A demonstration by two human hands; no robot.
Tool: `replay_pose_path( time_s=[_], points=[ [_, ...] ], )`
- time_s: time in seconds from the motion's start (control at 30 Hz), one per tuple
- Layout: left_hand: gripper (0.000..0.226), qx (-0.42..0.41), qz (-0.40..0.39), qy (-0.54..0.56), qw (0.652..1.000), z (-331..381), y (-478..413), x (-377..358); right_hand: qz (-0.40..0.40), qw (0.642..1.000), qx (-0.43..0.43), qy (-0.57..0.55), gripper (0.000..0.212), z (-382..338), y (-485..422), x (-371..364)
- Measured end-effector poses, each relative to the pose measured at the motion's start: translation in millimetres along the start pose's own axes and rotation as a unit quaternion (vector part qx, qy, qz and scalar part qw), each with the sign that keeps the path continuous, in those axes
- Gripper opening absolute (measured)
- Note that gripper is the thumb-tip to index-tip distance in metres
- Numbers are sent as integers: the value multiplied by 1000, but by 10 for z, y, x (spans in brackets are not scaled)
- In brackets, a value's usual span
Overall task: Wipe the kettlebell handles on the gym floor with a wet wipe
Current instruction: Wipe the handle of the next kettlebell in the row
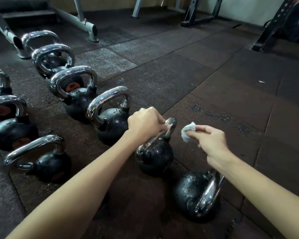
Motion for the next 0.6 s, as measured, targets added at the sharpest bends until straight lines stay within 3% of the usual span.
replay_pose_path(
  time_s=[0.13, 0.3, 0.4, 0.6],
  points=[
    [50, -128, 10, 88, 988, 157, 114, 174, -85, 995, -12, -45, 24, -198, 153, -178],
    [51, -199, 27, 174, 964, 125, 174, 333, -205, 971, -72, -98, 34, -254, 323, -426],
    [52, -204, 27, 194, 959, 55, 144, 515, -258, 953, -101, -119, 41, -306, 390, -506],
    [50, -203, -3, 200, 959, -8, 138, 781, -303, 940, -101, -118, 26, -433, 495, -600]
  ],
)
Point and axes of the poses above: each hand's wrist, its own y-axis away from the middle knuckle, its own x-axis out of the back of the hand, z = x × y, the point moved 6 cm from there along -y, towards the middle knuckle, and after that the axes turned 15 degrees about z, right-handed, at the moved point
